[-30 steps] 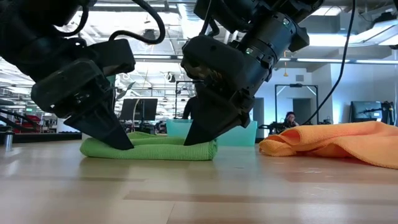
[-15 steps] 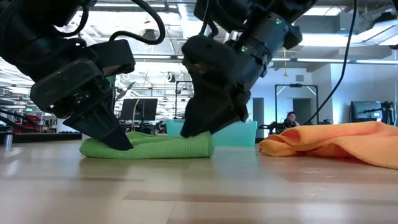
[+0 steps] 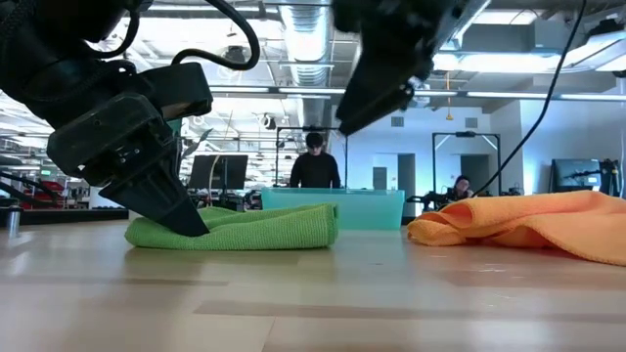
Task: Roll towel into tight, uniform cylinder
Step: Roll the green microfiber towel
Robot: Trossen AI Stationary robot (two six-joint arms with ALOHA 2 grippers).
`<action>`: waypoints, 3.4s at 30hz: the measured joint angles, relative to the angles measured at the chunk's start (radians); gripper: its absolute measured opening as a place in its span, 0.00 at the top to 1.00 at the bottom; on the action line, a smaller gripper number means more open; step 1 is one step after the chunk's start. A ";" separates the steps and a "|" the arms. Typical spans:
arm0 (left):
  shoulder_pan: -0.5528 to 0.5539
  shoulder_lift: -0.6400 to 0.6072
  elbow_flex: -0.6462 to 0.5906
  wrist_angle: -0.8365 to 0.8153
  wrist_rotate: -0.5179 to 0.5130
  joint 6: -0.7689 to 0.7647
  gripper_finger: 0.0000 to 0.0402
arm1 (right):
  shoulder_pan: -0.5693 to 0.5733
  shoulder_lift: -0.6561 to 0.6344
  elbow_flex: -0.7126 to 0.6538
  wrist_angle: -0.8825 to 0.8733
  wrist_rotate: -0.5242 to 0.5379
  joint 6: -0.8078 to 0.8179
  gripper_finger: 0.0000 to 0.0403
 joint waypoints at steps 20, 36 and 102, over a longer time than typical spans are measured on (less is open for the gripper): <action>0.000 0.001 -0.001 0.005 0.003 -0.002 0.76 | 0.212 -0.191 -0.377 0.398 0.206 0.064 0.52; 0.000 0.001 -0.001 0.005 0.004 -0.003 0.76 | 0.215 0.053 -0.284 0.783 0.206 -0.431 0.54; -0.036 0.002 0.151 -0.236 -0.134 0.157 0.76 | 0.026 0.289 -0.162 0.467 0.030 -0.182 0.91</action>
